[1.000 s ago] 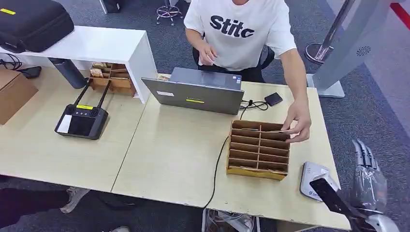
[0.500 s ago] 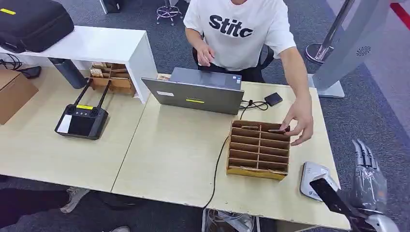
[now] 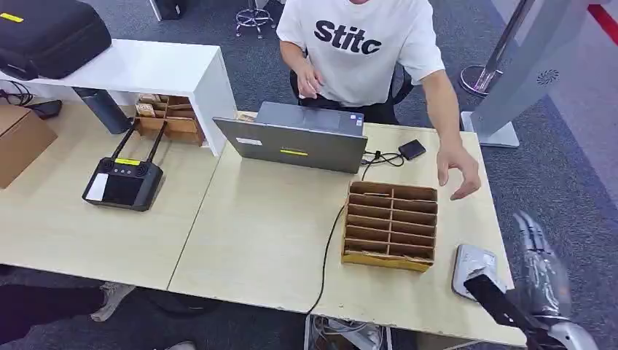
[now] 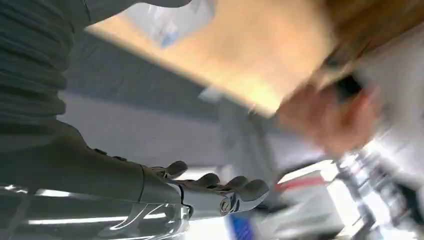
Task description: Pass the card to the sensor for recognition and then transmit it.
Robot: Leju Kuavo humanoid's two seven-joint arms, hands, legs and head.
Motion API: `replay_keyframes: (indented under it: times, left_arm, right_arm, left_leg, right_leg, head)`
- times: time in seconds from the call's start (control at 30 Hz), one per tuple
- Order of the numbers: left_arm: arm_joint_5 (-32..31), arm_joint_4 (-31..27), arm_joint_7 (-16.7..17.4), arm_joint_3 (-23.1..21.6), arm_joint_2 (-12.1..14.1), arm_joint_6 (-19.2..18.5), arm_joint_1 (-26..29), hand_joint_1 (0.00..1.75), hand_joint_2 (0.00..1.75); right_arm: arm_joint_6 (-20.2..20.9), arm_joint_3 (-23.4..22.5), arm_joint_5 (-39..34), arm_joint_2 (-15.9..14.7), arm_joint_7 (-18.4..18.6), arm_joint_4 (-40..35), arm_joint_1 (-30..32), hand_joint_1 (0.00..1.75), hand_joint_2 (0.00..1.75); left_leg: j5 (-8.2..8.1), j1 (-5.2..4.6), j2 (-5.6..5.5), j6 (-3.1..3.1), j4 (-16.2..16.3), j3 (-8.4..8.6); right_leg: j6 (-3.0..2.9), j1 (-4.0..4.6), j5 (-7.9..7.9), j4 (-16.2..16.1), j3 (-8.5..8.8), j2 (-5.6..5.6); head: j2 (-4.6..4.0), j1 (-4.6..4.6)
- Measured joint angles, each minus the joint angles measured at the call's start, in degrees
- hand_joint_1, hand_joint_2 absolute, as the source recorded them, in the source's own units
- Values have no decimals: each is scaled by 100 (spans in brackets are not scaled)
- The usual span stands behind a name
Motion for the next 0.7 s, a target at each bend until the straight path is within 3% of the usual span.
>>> replay_keyframes:
  times: [0.17, 0.27, 0.7]
  left_arm:
    - [29, 0, -66, 2, 42, -50, 34, 0, 175]
    - [31, 0, -68, 4, 52, -50, 34, 0, 175]
    - [94, 0, -68, 4, 76, -48, 38, 0, 175]
  right_arm:
    - [-515, 836, 81, 37, 185, 22, 142, 0, 175]
    - [-607, 1190, -15, -48, 281, 37, 139, 0, 175]
    - [-690, 1557, -203, -197, 358, 37, 113, 0, 175]
  left_leg:
    - [0, 0, -4, 0, -2, -3]
    - [0, -1, -4, 0, -2, -2]
    - [-1, -2, -3, 0, -1, -1]
  right_leg:
    - [-7, 0, -8, 4, 0, -3]
    - [-7, -1, -9, 3, 1, -6]
    - [-6, -2, -8, 2, 6, -5]
  head:
    - [0, -3]
    - [0, 0]
    - [0, 0]
